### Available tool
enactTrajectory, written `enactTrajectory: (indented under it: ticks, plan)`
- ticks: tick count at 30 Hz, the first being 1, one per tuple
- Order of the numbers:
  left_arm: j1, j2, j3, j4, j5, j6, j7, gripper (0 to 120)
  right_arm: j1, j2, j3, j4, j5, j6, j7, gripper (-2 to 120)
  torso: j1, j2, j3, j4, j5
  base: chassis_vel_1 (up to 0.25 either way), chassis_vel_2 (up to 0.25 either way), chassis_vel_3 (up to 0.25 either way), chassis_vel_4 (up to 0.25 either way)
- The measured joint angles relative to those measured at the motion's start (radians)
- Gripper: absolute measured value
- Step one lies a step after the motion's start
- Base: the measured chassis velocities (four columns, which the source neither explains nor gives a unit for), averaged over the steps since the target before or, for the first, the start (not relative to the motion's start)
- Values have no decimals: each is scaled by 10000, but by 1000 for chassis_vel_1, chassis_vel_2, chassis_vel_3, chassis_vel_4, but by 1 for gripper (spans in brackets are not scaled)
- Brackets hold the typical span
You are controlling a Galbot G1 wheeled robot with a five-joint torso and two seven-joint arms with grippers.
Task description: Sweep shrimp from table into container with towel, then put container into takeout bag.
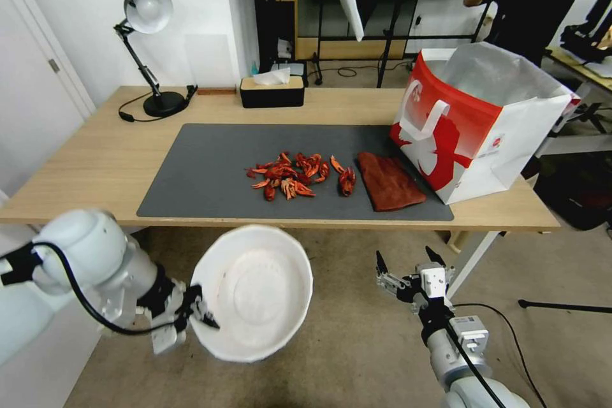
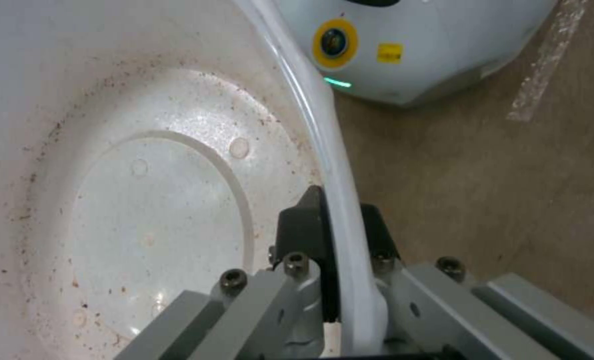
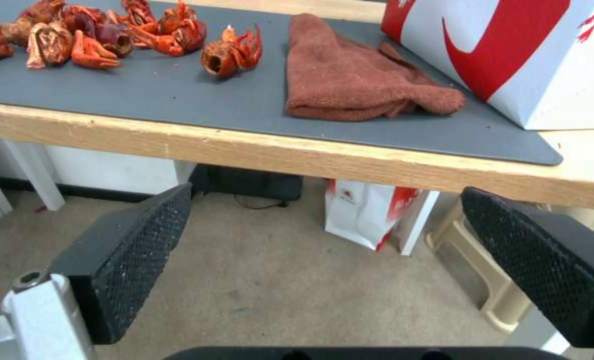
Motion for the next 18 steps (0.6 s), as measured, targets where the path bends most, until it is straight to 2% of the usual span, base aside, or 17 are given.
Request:
enactTrajectory:
  ticks: [6, 9, 18]
  plan:
    - [-99, -385, 344, 631, 355, -34, 69, 0, -16, -3, 30, 159, -7, -26, 0, 100, 0, -1, 0, -1, 1, 0, 0, 0, 0]
    - [-391, -753, 627, 1322, 506, -105, 131, 0, -62, -7, 72, 303, -8, -27, 0, 100, 1, -2, 0, -2, 0, 0, 0, 0, 0]
    - [-899, -1454, 1217, 2550, 678, -149, 226, 0, -144, -21, 97, 566, -3, -28, 1, 100, 2, -2, 0, 1, -1, 0, 0, 0, 0]
